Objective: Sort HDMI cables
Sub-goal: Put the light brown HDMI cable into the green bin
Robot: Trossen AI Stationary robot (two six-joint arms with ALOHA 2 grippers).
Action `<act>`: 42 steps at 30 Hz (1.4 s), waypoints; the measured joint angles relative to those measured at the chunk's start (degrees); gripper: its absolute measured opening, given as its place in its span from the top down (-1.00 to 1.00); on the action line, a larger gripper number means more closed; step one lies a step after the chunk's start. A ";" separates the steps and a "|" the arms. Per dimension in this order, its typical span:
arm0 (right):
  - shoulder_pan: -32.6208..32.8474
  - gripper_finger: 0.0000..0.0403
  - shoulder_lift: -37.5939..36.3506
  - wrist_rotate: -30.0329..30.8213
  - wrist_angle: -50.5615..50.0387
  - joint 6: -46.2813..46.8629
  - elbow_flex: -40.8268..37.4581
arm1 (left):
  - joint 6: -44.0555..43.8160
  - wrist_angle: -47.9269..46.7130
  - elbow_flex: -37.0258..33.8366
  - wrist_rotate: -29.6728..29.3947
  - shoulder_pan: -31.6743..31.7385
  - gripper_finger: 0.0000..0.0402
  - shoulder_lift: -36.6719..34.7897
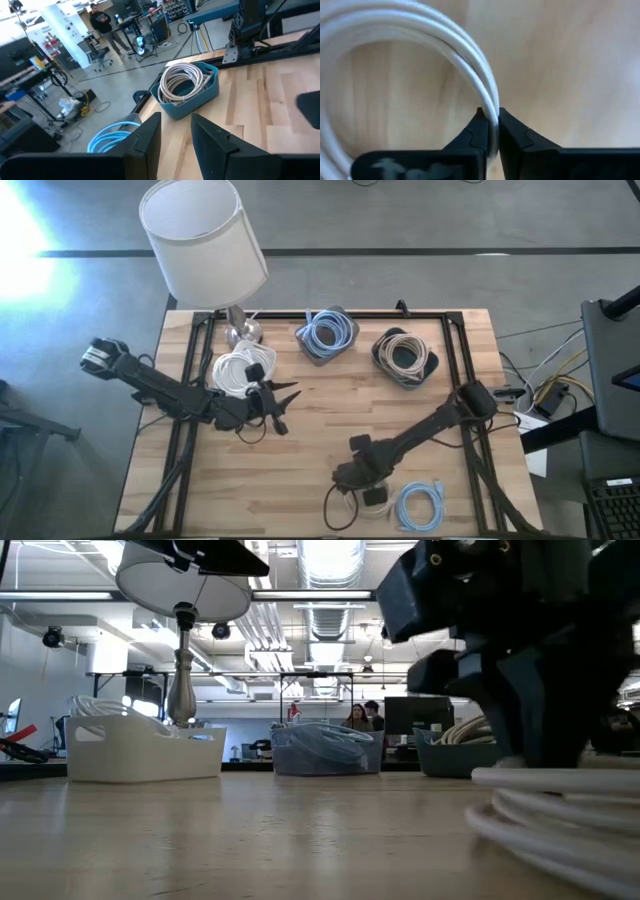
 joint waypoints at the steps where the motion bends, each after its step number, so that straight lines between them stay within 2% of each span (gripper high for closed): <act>1: -0.18 0.92 -0.53 1.01 -1.16 -0.05 0.00 | -0.80 0.00 0.00 -0.02 0.00 0.45 0.00; 6: -1.38 0.91 -4.42 9.94 -7.76 0.04 0.02 | -3.42 -0.41 0.00 -0.01 -0.04 0.45 0.00; 14: -4.84 0.91 -11.72 36.35 -19.76 2.07 -0.15 | -4.73 -0.72 0.00 -0.04 -0.02 0.45 0.00; 18: -8.26 0.91 -15.45 45.17 -24.11 5.62 -0.76 | -5.55 -0.70 0.00 -0.06 -0.02 0.45 0.00; 22: -13.47 0.91 -19.54 47.53 -24.96 7.10 -2.94 | -5.70 -0.70 0.00 -0.06 -0.02 0.45 0.00; 29: -23.80 0.90 -27.13 47.57 -25.30 14.77 -8.59 | -5.69 -1.01 0.00 -0.07 -0.02 0.45 0.00; 34: -30.57 0.90 -32.63 48.16 -25.28 21.36 -14.49 | -5.70 -1.83 -0.07 -0.08 0.02 0.45 0.00; 38: -35.18 0.90 -36.34 51.82 -25.10 25.44 -19.74 | -5.73 -2.27 -0.07 -0.08 0.02 0.45 0.00; 42: -38.98 0.90 -38.82 51.86 -24.53 30.30 -25.05 | -5.79 -2.76 -0.07 -0.08 0.00 0.45 0.00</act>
